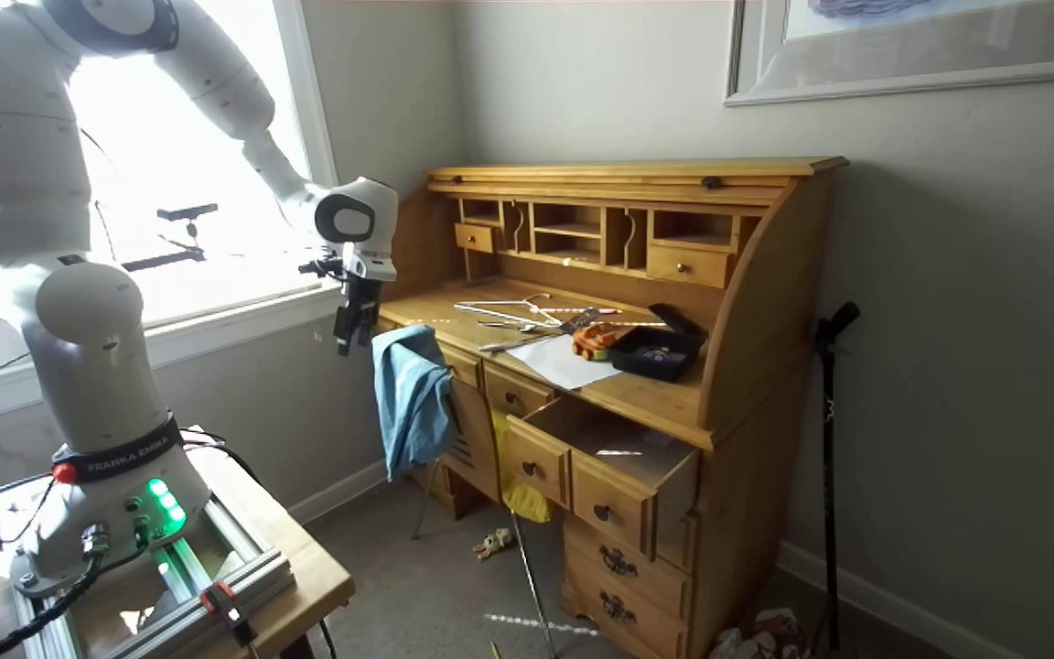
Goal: Pick up the blue cloth and put it on the chair
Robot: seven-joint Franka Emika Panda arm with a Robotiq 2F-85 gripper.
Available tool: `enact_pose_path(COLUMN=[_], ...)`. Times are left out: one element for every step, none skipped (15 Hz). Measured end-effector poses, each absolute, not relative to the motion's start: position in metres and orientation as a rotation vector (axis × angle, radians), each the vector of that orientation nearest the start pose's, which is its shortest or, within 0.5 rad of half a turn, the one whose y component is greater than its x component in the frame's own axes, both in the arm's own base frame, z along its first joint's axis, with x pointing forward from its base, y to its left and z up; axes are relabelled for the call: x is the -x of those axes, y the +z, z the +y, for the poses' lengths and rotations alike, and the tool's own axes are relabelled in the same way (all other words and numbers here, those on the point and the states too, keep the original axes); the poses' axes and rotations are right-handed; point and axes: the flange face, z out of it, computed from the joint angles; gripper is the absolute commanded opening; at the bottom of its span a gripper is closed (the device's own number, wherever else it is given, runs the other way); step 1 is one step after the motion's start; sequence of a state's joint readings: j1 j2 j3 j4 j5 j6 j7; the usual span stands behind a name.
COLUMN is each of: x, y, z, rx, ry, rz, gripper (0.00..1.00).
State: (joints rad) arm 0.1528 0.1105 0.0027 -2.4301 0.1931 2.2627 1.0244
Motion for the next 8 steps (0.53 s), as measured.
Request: enact_pose_path(x=[-0.452, -0.452, -0.453, -0.454, -0.456, -0.458, -0.46, -0.461], y=[0.258, 0.275, 0.292, 0.309, 0.326, 0.342, 0.358, 0.372], z=[0.08, 0.083, 0.085, 0.087, 0.089, 0.09, 0.091, 0.091], rx=[2.759, 2.76, 2.756, 2.746, 2.732, 2.719, 2.708, 2.693], ry=[0.464, 0.441, 0.407, 0.368, 0.324, 0.278, 0.234, 0.194], rz=[1.49, 1.444, 1.396, 1.357, 1.331, 1.316, 1.305, 1.303], gripper=[1.0, 1.0, 1.0, 1.0, 1.0, 1.0, 1.0, 1.0])
